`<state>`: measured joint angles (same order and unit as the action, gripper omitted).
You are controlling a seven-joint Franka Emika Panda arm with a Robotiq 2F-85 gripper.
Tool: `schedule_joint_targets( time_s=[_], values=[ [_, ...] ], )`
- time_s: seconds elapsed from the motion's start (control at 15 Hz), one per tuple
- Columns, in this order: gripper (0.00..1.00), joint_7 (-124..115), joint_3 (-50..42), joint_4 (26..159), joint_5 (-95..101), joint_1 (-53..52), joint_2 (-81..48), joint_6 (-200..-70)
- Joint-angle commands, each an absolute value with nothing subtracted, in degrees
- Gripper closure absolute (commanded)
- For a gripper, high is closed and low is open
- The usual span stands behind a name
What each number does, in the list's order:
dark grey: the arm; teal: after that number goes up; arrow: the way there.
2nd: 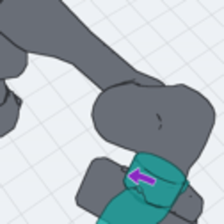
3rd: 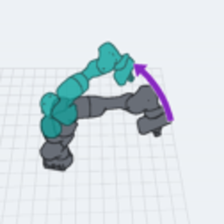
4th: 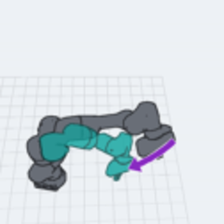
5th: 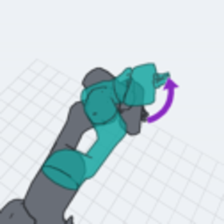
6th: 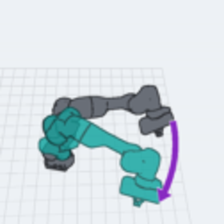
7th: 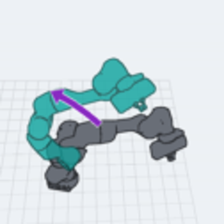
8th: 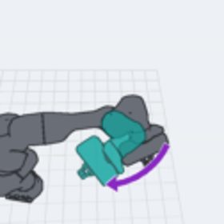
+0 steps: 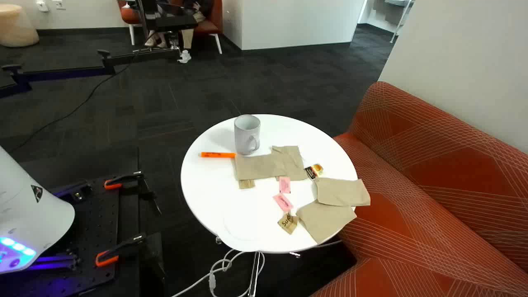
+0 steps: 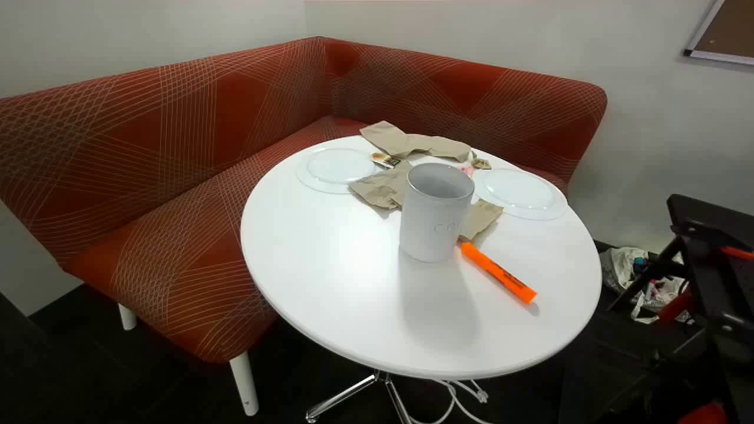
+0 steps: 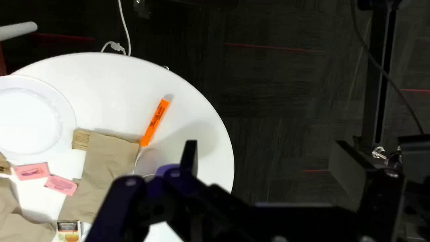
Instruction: Put the marker inside the mug cup
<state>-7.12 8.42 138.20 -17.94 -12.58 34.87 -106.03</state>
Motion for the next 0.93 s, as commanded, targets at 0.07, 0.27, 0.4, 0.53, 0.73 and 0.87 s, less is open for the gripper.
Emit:
schedule_joint_targets(
  time_s=[0.07,0.27,0.4,0.53,0.73,0.87],
  values=[
    [0.00,-6.81,8.99,138.05,-18.26,-11.82,34.90,-105.75],
    [0.00,-6.81,8.99,138.05,-18.26,-11.82,34.90,-105.75],
    [0.00,-6.85,9.08,138.58,-18.23,-11.71,35.09,-106.55],
    [0.00,-7.26,9.48,140.54,-17.89,-11.33,35.88,-108.48],
    [0.00,-7.96,10.16,145.52,-17.12,-10.85,37.64,-113.08],
    [0.00,-8.74,10.59,149.72,-16.70,-10.46,38.63,-117.28]
  ],
)
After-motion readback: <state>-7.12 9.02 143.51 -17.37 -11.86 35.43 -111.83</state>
